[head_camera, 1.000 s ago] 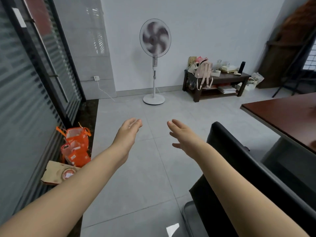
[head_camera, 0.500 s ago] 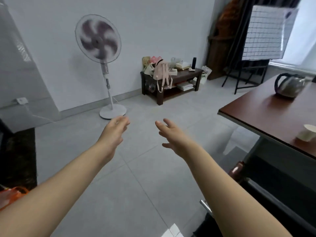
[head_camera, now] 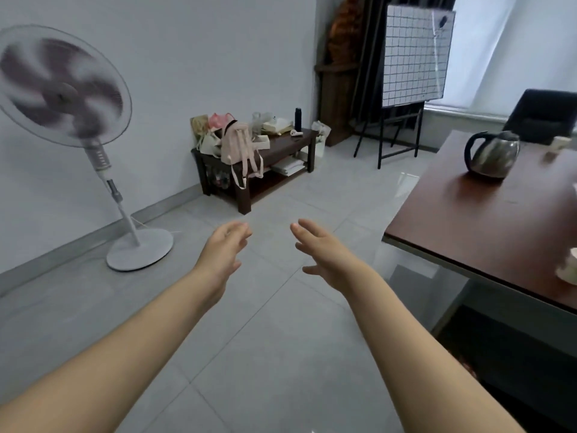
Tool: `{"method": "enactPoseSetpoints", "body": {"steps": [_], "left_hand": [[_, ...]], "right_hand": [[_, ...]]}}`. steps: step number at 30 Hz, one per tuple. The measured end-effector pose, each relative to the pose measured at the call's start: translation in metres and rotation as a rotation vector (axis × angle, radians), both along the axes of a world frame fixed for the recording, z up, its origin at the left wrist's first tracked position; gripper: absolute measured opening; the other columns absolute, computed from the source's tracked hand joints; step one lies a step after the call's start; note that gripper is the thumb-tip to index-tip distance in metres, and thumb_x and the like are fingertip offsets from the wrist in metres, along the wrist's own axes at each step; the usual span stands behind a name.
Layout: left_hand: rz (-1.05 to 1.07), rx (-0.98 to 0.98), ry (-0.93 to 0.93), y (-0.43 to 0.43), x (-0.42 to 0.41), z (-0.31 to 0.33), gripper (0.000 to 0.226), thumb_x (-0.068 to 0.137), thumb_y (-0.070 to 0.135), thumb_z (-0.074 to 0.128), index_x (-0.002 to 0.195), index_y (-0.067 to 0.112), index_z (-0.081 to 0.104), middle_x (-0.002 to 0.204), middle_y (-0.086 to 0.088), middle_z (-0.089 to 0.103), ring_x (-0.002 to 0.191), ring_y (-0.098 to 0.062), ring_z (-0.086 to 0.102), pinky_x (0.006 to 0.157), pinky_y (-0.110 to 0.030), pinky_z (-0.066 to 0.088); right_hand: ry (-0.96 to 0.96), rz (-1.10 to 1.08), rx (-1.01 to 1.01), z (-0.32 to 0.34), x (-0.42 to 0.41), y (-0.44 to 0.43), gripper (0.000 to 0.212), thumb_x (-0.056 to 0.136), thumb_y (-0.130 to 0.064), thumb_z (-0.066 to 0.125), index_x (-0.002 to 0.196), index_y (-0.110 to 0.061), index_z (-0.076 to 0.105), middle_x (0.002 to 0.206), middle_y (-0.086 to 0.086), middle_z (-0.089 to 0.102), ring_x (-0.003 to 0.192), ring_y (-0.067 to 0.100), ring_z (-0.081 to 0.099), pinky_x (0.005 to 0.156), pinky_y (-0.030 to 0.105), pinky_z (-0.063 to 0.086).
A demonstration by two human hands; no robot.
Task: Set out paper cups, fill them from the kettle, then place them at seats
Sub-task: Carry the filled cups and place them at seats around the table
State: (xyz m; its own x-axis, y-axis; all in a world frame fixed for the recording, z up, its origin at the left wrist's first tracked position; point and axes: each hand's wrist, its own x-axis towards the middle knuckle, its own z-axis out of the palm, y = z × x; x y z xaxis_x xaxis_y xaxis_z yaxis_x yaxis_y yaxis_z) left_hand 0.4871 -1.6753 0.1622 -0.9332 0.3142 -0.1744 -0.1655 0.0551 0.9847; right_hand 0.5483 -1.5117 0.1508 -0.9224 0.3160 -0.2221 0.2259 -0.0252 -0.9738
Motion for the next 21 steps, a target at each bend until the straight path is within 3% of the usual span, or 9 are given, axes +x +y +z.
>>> {"method": "enactPoseSetpoints", "body": {"steps": [4, 8, 11, 15, 21], "left_hand": [[-0.065, 0.025, 0.032, 0.061, -0.081, 0.020, 0.034, 0.099, 0.034, 0.045, 0.131, 0.021, 0.045, 0.121, 0.004, 0.060, 0.122, -0.013, 0.050, 0.105, -0.042, 0.032], [-0.190, 0.040, 0.011, 0.111, -0.150, 0.018, 0.015, 0.099, 0.034, 0.045, 0.111, 0.028, 0.050, 0.123, 0.004, 0.060, 0.120, -0.012, 0.051, 0.107, -0.043, 0.032], [-0.255, 0.038, -0.017, 0.145, -0.192, 0.007, 0.022, 0.099, 0.035, 0.045, 0.118, 0.025, 0.047, 0.126, 0.003, 0.059, 0.122, -0.013, 0.051, 0.108, -0.043, 0.033], [-0.372, 0.055, -0.045, 0.193, -0.260, -0.005, 0.012, 0.099, 0.034, 0.046, 0.108, 0.029, 0.051, 0.124, 0.004, 0.061, 0.122, -0.014, 0.052, 0.108, -0.044, 0.034], [-0.570, 0.066, -0.051, 0.262, -0.381, -0.003, 0.022, 0.099, 0.035, 0.046, 0.118, 0.026, 0.048, 0.123, 0.003, 0.061, 0.121, -0.014, 0.051, 0.106, -0.042, 0.034]], "right_hand": [[0.021, -0.077, 0.011, 0.014, -0.062, 0.061, 0.067, 0.092, -0.044, 0.055, 0.149, -0.025, 0.027, 0.150, -0.004, 0.037, 0.137, 0.023, 0.036, 0.104, 0.048, 0.037], [0.025, -0.179, 0.021, 0.025, -0.112, 0.108, 0.067, 0.093, -0.041, 0.056, 0.150, -0.024, 0.025, 0.150, -0.003, 0.037, 0.137, 0.021, 0.037, 0.106, 0.052, 0.036], [0.000, -0.238, 0.037, 0.022, -0.142, 0.136, 0.061, 0.094, -0.040, 0.054, 0.148, -0.026, 0.030, 0.148, -0.005, 0.040, 0.136, 0.019, 0.038, 0.106, 0.051, 0.037], [-0.020, -0.332, 0.023, 0.010, -0.193, 0.171, 0.050, 0.095, -0.042, 0.053, 0.142, -0.031, 0.040, 0.146, -0.008, 0.042, 0.136, 0.017, 0.038, 0.106, 0.049, 0.036], [-0.006, -0.551, -0.008, 0.007, -0.287, 0.216, 0.052, 0.096, -0.040, 0.053, 0.144, -0.029, 0.037, 0.146, -0.008, 0.042, 0.134, 0.016, 0.040, 0.108, 0.051, 0.036]]}}
